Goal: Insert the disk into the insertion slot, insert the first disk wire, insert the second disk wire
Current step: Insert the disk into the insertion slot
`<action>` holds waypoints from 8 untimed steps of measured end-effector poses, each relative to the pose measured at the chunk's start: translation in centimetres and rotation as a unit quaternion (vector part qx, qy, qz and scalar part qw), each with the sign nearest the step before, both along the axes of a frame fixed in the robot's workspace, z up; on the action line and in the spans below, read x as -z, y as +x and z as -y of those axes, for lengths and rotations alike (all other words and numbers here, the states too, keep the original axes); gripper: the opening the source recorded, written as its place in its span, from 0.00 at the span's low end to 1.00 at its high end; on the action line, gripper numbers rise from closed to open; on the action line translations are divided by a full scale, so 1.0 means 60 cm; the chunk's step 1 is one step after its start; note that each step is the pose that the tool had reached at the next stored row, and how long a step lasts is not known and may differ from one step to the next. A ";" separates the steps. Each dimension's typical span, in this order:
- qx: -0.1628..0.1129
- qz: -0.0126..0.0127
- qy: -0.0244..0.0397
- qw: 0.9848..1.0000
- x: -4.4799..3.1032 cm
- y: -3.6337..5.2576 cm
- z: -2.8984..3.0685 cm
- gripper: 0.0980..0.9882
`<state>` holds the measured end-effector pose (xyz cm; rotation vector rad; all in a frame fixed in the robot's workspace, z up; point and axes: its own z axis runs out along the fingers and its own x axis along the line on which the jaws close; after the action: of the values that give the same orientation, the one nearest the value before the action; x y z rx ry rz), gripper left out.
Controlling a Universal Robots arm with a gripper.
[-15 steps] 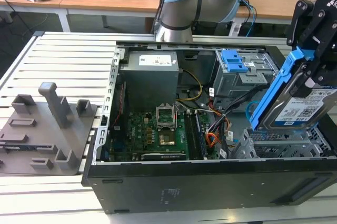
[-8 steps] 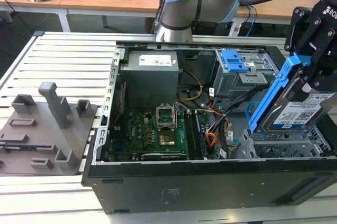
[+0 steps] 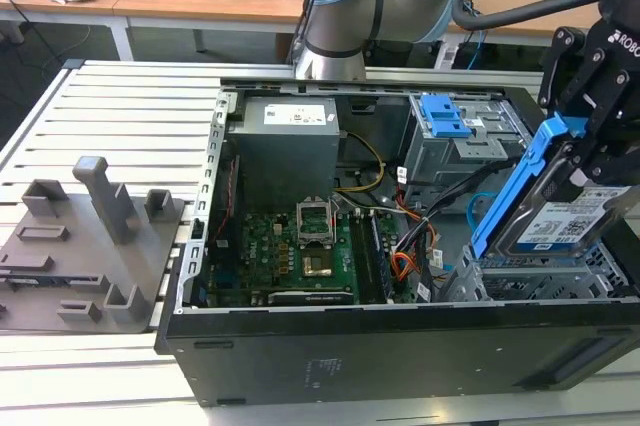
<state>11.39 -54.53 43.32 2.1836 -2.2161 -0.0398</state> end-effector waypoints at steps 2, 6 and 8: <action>0.000 0.000 0.000 1.000 0.003 0.002 0.0001 0.30; 0.000 0.000 0.000 1.000 0.010 0.002 0.0005 0.30; 0.000 0.000 0.000 1.000 0.015 0.002 0.0008 0.30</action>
<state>11.52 -54.58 42.39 2.1837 -2.2163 -0.0400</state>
